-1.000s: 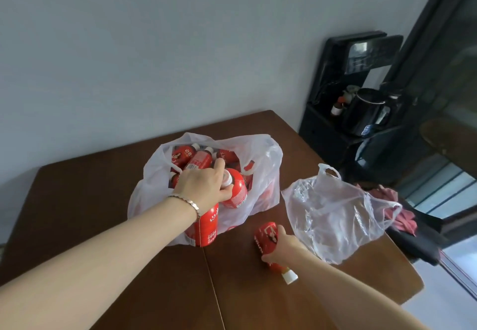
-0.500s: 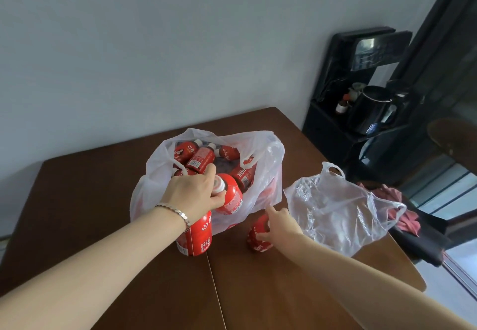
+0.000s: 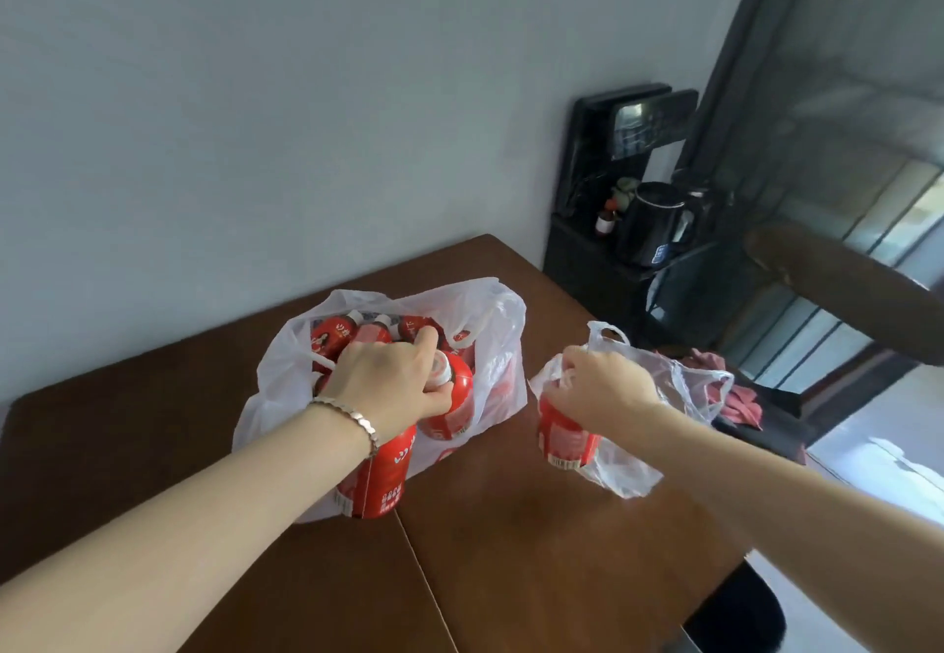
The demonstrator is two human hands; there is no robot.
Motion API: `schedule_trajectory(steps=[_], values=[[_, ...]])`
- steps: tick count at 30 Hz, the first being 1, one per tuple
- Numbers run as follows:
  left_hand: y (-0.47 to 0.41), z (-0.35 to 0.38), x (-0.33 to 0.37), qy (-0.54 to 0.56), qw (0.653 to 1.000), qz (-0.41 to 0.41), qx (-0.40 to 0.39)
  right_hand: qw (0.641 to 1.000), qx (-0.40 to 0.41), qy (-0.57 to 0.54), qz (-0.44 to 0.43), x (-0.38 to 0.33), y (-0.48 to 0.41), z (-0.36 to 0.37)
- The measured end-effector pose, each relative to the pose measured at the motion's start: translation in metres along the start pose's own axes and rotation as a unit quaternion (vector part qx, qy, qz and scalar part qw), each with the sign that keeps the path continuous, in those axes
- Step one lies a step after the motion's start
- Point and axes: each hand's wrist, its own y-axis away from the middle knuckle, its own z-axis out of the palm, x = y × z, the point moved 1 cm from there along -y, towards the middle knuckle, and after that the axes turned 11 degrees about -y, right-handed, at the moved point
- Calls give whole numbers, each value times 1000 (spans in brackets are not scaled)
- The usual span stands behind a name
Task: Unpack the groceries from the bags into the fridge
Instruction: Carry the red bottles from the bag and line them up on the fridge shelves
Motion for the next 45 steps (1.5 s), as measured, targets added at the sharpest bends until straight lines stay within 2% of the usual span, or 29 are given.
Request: schedule_trajectory(steps=[4,7,13,18,21,24,25,28,30,33,36,38,43,45], values=[[-25,-26,26,4,995,82,50,995,85,-18,43,15,34,-61],[-41,-56,63,24,984,150,91,989,118,-25,84,36,68,-100],[-54,-118,183,6,933,298,201,965,194,6,175,112,159,-156],[-19,-188,332,52,872,418,249,921,247,40,300,218,281,-193],[6,-225,421,61,843,470,255,904,253,49,341,279,359,-206],[48,-272,518,79,793,521,305,877,266,53,396,345,448,-219],[62,-287,544,76,792,541,273,868,270,57,413,363,472,-223],[110,-333,645,129,759,579,268,840,291,58,455,421,561,-241],[132,-363,689,142,734,590,307,817,302,49,489,447,607,-253],[179,-418,779,173,671,635,341,763,338,31,550,493,694,-272],[221,-463,855,171,638,664,350,720,379,-3,582,536,768,-285],[252,-489,918,187,591,695,365,682,421,-16,598,568,821,-292],[317,-561,1032,211,542,720,379,594,468,4,654,633,925,-319],[343,-595,1079,221,499,747,380,558,481,14,676,661,966,-335]])
